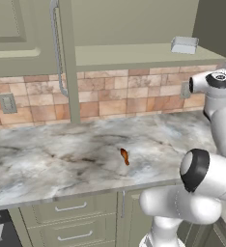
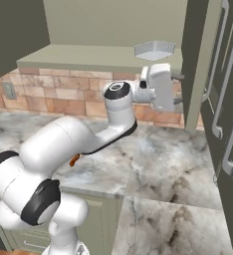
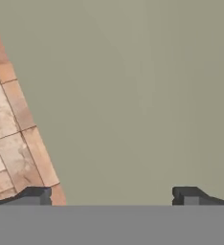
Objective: Retrieve the tupperware from the cabinet, then place the raw meat into the tupperware to avoid contamination.
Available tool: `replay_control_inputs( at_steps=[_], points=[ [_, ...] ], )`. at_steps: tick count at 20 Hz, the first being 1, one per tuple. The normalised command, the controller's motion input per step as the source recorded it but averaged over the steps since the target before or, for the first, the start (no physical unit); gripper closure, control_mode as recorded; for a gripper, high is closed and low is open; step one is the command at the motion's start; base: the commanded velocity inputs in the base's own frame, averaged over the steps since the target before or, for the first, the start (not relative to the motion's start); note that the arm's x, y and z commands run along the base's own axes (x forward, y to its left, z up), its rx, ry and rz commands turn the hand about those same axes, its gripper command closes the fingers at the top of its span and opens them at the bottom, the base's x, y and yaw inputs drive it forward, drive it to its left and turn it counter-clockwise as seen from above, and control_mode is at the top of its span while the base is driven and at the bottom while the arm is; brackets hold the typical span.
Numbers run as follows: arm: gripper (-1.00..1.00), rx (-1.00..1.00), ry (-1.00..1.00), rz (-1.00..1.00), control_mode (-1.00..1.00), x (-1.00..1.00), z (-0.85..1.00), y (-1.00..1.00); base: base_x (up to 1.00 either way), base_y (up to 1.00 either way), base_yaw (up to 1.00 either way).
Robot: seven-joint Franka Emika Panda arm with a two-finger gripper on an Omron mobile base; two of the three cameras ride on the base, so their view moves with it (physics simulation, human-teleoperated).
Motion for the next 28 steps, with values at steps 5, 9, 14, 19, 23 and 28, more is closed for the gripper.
replay_control_inputs(
  at_steps=[5,9,14,19,23,28],
  points=[
    [-1.0,-0.01,-0.16,0.09,-1.0,-0.46,-0.2,0.68,0.0,0.0,0.0],
    [-1.0,0.0,-0.15,0.09,-1.0,-0.47,-0.28,0.92,0.0,0.0,0.0],
    [-1.0,0.0,-0.12,0.09,-1.0,-0.42,-0.2,0.98,0.0,0.0,0.0],
    [-1.0,0.06,-0.05,0.13,-1.0,-0.44,-0.1,0.62,0.0,0.0,0.0],
    [-1.0,0.18,0.0,0.14,-1.0,-0.31,0.02,0.06,0.0,0.0,0.0],
    [-1.0,0.22,0.0,0.12,-1.0,-0.12,0.23,0.0,0.0,0.0,0.0]
  ],
)
